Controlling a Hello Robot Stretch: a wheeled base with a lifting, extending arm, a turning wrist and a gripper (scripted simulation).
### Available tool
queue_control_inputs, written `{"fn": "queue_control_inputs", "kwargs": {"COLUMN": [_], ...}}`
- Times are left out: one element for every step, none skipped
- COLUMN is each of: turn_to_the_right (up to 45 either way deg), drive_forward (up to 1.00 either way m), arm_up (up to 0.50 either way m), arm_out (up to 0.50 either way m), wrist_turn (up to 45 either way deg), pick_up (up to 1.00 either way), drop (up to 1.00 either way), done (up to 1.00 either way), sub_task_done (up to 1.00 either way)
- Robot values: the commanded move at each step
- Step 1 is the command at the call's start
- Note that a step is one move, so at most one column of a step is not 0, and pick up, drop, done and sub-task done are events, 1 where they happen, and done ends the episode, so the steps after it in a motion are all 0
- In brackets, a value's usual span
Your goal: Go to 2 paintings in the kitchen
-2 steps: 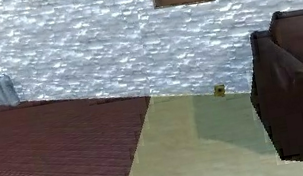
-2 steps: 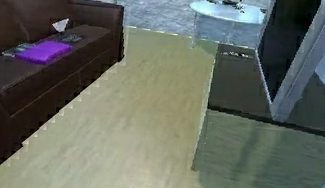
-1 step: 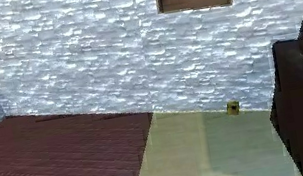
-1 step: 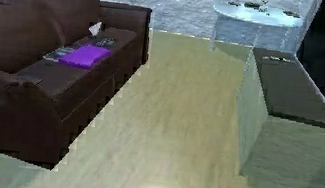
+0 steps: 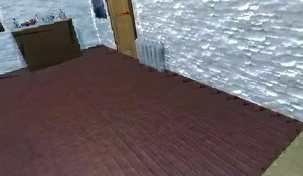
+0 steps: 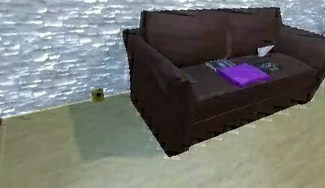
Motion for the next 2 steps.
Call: {"fn": "queue_control_inputs", "kwargs": {"turn_to_the_right": [-27.0, 0.0], "drive_forward": [0.00, 0.65], "arm_up": [0.00, 0.00], "arm_out": [0.00, 0.00], "wrist_turn": [0.0, 0.0], "pick_up": [0.00, 0.00], "drop": [0.00, 0.00], "done": [0.00, 0.00], "sub_task_done": [0.00, 0.00]}}
